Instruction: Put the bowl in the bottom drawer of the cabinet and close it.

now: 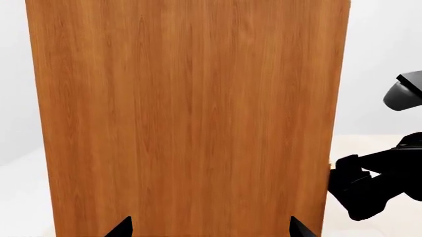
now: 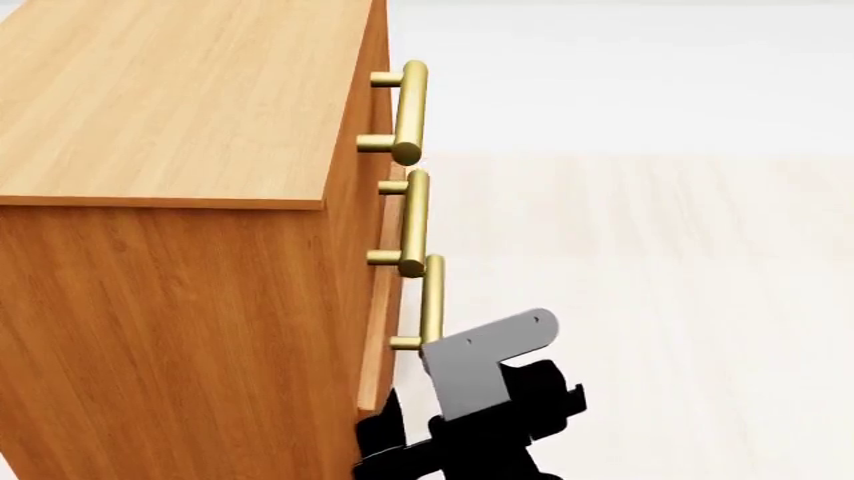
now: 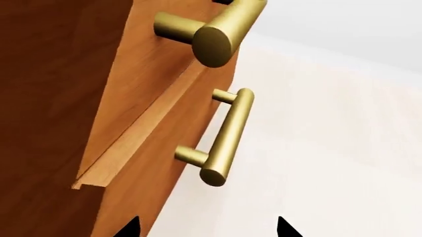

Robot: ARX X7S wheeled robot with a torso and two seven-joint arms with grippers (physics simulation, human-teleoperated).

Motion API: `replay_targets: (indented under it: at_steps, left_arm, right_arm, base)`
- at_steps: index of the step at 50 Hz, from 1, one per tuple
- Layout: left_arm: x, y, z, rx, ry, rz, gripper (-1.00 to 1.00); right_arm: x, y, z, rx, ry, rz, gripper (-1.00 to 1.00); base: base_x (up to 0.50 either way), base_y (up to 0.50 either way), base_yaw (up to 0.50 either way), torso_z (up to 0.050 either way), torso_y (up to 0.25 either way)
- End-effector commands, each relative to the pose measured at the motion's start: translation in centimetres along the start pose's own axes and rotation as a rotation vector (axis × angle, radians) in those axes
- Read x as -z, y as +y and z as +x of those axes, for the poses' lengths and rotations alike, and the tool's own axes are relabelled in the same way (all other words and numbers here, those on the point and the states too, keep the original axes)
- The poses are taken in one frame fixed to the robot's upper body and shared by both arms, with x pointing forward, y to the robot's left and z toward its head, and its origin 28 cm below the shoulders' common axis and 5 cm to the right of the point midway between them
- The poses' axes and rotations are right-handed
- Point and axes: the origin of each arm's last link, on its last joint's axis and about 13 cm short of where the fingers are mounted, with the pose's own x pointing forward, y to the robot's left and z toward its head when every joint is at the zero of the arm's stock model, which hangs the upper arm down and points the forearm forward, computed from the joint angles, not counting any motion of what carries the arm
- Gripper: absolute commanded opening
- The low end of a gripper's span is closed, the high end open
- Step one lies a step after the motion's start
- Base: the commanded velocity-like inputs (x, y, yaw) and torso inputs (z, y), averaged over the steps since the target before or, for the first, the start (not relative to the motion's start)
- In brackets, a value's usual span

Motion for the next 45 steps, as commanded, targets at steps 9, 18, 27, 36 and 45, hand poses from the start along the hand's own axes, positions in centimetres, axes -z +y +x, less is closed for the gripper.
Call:
replay_targets:
  at_steps: [9, 18, 27, 36, 45]
  left_arm:
    - [0.1, 0.1, 0.0, -0.017, -0.002, 0.000, 1.00]
    - [0.0, 0.1, 0.0, -0.024, -0.004, -0.001, 1.00]
    - [-0.1, 0.2, 0.0, -0.034, -0.003, -0.005, 1.00]
    - [0.0, 0.2, 0.0, -0.031, -0.002, -0.002, 1.00]
    - [0.0, 0.2, 0.0, -0.030, -0.003, 0.000, 1.00]
  right_arm:
    - [-1.7, -1.7, 0.1, -0.221, -0.004, 0.084, 1.00]
    - [-3.0, -3.3, -0.4, -0.398, 0.017, 0.229, 1.00]
    - [-2.9, -4.5, -1.3, -0.545, 0.050, 0.148, 1.00]
    - [-2.0, -3.8, -2.6, -0.635, 0.052, 0.040, 1.00]
    - [-2.0, -5.0, -1.6, -0.413, 0.031, 0.130, 1.00]
  base:
    - [0.00, 0.00, 0.00, 0.000, 0.001]
    - [0.00, 0.00, 0.00, 0.000, 0.000]
    - [0.00, 0.00, 0.00, 0.000, 0.000]
    - [0.00, 0.00, 0.00, 0.000, 0.001]
    - [0.00, 0.00, 0.00, 0.000, 0.000]
